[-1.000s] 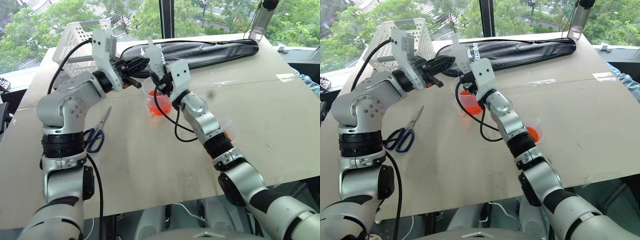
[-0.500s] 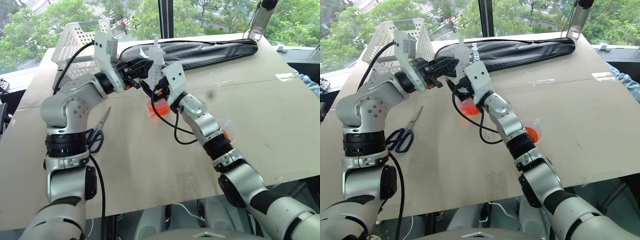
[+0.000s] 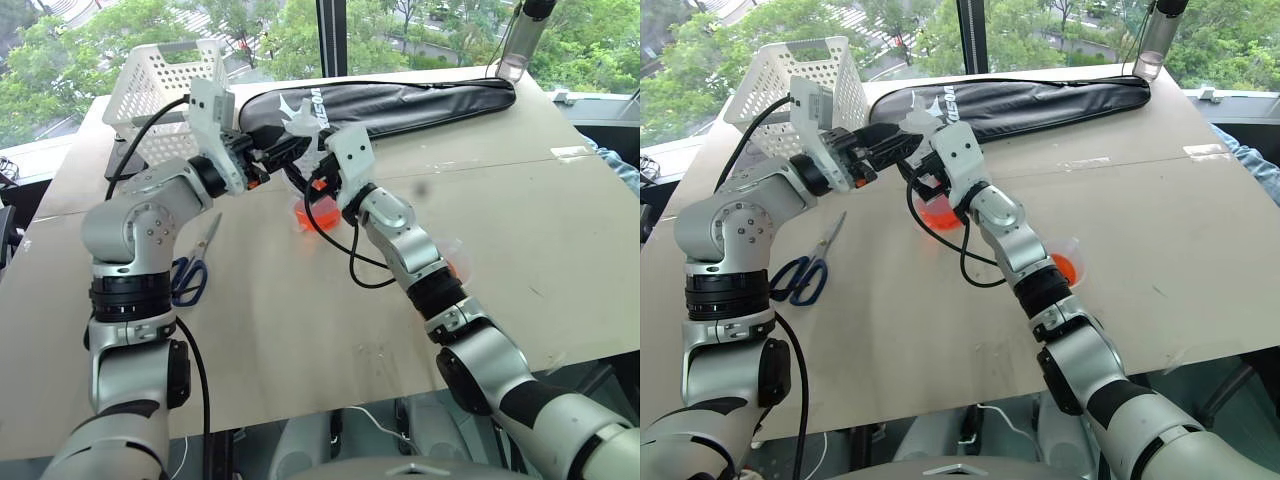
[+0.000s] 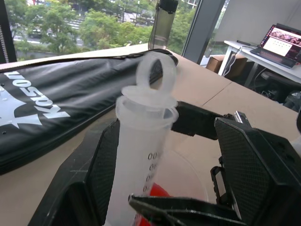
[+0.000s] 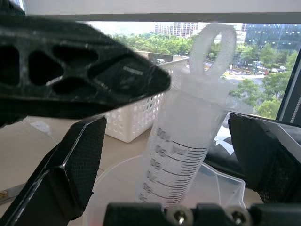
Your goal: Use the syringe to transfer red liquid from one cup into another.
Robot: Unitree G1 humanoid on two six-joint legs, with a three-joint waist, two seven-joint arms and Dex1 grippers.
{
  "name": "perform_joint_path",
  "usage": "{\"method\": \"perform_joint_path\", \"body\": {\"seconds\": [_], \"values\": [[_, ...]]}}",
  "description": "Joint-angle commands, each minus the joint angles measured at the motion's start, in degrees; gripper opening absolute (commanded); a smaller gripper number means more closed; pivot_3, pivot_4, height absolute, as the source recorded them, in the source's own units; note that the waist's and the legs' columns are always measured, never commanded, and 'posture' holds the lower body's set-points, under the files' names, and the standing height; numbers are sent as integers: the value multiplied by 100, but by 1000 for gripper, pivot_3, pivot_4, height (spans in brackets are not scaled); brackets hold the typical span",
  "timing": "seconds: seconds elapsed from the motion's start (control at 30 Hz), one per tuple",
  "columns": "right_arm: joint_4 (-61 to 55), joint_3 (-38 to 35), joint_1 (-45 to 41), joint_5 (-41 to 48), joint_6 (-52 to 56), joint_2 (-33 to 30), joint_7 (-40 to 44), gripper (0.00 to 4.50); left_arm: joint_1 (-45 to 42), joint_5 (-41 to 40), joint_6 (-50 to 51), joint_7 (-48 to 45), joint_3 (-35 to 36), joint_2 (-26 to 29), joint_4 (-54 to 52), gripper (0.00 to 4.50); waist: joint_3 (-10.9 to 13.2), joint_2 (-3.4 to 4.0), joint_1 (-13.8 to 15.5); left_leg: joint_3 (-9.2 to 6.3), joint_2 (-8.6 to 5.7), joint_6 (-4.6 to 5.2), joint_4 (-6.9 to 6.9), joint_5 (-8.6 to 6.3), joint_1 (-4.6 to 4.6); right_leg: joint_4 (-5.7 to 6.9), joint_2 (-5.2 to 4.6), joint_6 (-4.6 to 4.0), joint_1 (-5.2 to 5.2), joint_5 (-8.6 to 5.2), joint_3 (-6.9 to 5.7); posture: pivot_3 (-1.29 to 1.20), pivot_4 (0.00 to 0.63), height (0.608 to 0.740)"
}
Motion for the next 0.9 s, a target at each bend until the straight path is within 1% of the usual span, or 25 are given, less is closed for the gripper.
{"method": "perform_joint_path", "body": {"seconds": [0.03, 0.07, 0.1, 0.13, 0.17, 0.2, 0.3, 0.37, 0.4, 0.43, 0.5, 0.53, 0.57, 0.6, 0.63, 0.67, 0.7, 0.73, 0.9], "values": [[-95, -65, -251, 16, -127, 408, 31, 4500, -27, -32, -91, -80, 94, 79, -321, 3239, 0, 0, 2, 0, 0, 0, 0, 0, 0, 0, 0, 0, 0, 0, 0, 0, 150, 724], [-98, -72, -251, 29, -124, 416, 34, 4500, -13, -37, -101, -94, 96, 80, -338, 3239, 0, 0, 2, 0, 0, 0, 0, 0, 0, 0, 0, 0, 0, 0, 0, 0, 150, 724], [-97, -81, -255, 45, -118, 419, 47, 3992, -5, -41, -101, -101, 98, 77, -343, 3285, 0, 0, 2, 0, 0, 0, 0, 0, 0, 0, 0, 0, 0, 0, 0, 0, 150, 724], [-97, -88, -260, 57, -113, 419, 60, 3804, 0, -36, -109, -106, 96, 74, -343, 3285, 0, 0, 2, 0, 0, 0, 0, 0, 0, 0, 0, 0, 0, 0, 0, 0, 150, 724], [-104, -94, -262, 69, -99, 421, 71, 3320, 6, -44, -107, -114, 108, 68, -350, 3285, 0, 0, 2, 0, 0, 0, 0, 0, 0, 0, 0, 0, 0, 0, 0, 0, 150, 724], [-109, -100, -265, 80, -82, 422, 83, 2956, 9, -52, -102, -120, 119, 61, -354, 3285, 0, 0, 1, 0, 0, 0, 0, 0, 0, 0, 0, 0, 0, 0, 0, 0, 150, 724], [-89, -134, -289, 101, 4, 417, 94, 1638, 1, -34, -108, -136, 119, 59, -331, 3285, 0, 0, 1, 0, 0, 0, 0, 0, 0, 1, 0, 0, 0, 0, 0, 0, 150, 724], [-79, -140, -298, 86, 94, 411, 103, 580, 6, -24, -111, -139, 118, 60, -318, 3285, 0, 0, 0, 0, 0, 0, 0, 0, 0, 2, 0, 0, 0, 0, 0, 0, 150, 724], [-66, -147, -316, 98, 177, 401, 135, 349, 12, -19, -113, -144, 109, 57, -311, 3285, 0, 0, 0, 0, 0, 0, 0, 0, 1, 2, 0, 0, 0, 0, 0, 0, 150, 724], [-64, -154, -330, 107, 258, 394, 160, 536, 19, -17, -111, -147, 103, 54, -311, 3285, 0, 0, 1, 0, 0, 0, 0, 0, 1, 2, 0, 0, 0, 0, 0, 0, 150, 724], [-77, -164, -350, 109, 362, 380, 195, 1333, 32, -15, -112, -158, 98, 55, -313, 3285, 0, 0, 1, 1, 0, 0, 0, 0, 1, 2, 0, 0, 0, 0, 0, 0, 150, 724], [-104, -171, -350, 122, 405, 378, 220, 1785, 42, -18, -111, -163, 104, 58, -317, 3285, 0, 0, 1, 1, 0, 0, 0, 0, 1, 2, 0, 0, 0, 0, 0, 0, 150, 724], [-130, -175, -353, 127, 444, 373, 237, 2346, 52, -18, -114, -173, 111, 66, -309, 3285, 0, 0, 1, 1, 0, 0, 0, 0, 1, 2, 0, 0, 0, 0, 0, 0, 150, 724], [-159, -177, -352, 126, 474, 367, 244, 2749, 63, -17, -116, -180, 117, 73, -306, 3285, 0, 0, 1, 0, 0, 0, 0, 0, 1, 2, 0, 0, 0, 0, 0, 0, 150, 724], [-189, -171, -351, 112, 499, 357, 240, 3381, 77, -17, -118, -185, 123, 78, -304, 3285, 0, 0, 1, 0, 0, 0, 0, 0, 1, 2, 0, 0, 0, 0, 0, 0, 150, 724], [-216, -160, -351, 82, 513, 344, 224, 3585, 90, -18, -119, -187, 128, 79, -308, 3285, 0, 0, 0, 0, 0, 0, 0, 0, 1, 2, 0, 0, 0, 0, 0, 0, 150, 724], [-238, -155, -357, 59, 545, 336, 206, 4247, 103, -19, -119, -187, 132, 80, -310, 3285, 0, 0, 1, 0, 0, 0, 0, 0, 1, 2, 0, 0, 0, 0, 0, 0, 150, 724], [-251, -154, -366, 43, 573, 331, 191, 4472, 114, -18, -122, -189, 134, 81, -309, 3285, 0, 0, 1, 0, 0, 0, 0, 0, 1, 2, 0, 0, 0, 0, 0, 0, 150, 724], [-206, -210, -488, 18, 788, 328, 86, 4472, 148, -34, -134, -197, 146, 73, -331, 3285, 0, 0, 0, 0, 0, 0, 1, 0, 1, 3, 0, 0, 0, 0, 0, 0, 150, 724]]}}
